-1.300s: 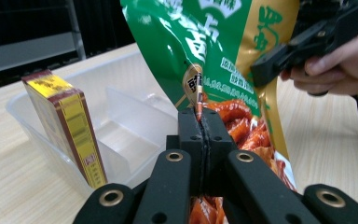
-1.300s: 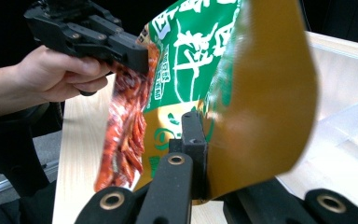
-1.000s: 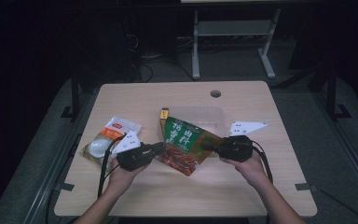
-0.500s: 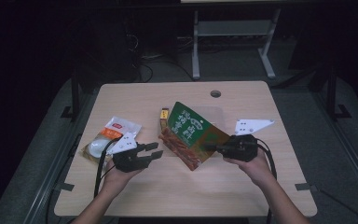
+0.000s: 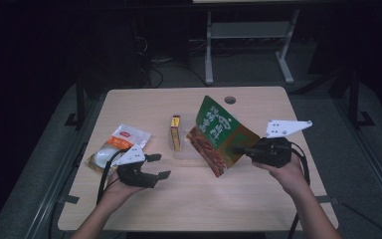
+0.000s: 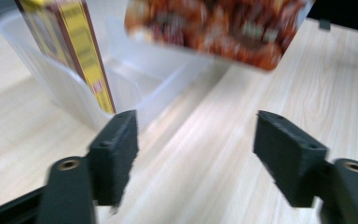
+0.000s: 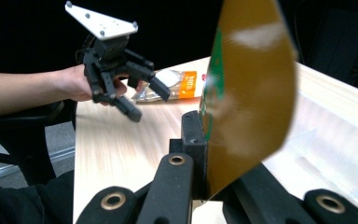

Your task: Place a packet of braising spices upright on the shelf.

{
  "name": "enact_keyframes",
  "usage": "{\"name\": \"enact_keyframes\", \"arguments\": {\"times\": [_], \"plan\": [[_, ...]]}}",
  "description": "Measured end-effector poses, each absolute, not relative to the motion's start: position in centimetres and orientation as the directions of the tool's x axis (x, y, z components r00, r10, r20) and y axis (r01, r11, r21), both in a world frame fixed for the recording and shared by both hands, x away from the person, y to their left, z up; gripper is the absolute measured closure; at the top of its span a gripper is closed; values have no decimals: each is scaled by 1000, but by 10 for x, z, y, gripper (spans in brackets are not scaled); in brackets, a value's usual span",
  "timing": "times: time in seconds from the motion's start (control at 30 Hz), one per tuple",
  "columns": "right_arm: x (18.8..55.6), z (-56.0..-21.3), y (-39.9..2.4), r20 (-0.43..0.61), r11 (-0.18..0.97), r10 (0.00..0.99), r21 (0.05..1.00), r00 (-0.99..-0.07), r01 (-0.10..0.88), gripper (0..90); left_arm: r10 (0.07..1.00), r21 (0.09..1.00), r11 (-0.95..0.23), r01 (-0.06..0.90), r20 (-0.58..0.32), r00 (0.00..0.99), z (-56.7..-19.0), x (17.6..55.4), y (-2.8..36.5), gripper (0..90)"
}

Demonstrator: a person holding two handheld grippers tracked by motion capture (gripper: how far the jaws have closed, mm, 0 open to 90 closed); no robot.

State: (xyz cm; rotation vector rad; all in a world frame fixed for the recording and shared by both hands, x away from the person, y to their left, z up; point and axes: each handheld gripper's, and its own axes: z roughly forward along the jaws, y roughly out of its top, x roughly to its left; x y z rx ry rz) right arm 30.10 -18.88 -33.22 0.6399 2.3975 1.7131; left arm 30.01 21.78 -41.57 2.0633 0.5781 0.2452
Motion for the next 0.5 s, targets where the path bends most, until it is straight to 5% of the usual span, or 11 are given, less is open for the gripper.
{"name": "enact_keyframes", "arguments": {"times": [0.5], "plan": [[324, -306, -208, 72, 311, 527, 911, -847, 271, 900, 477, 807, -490, 330, -69, 876, -426, 295, 220, 197]]}}
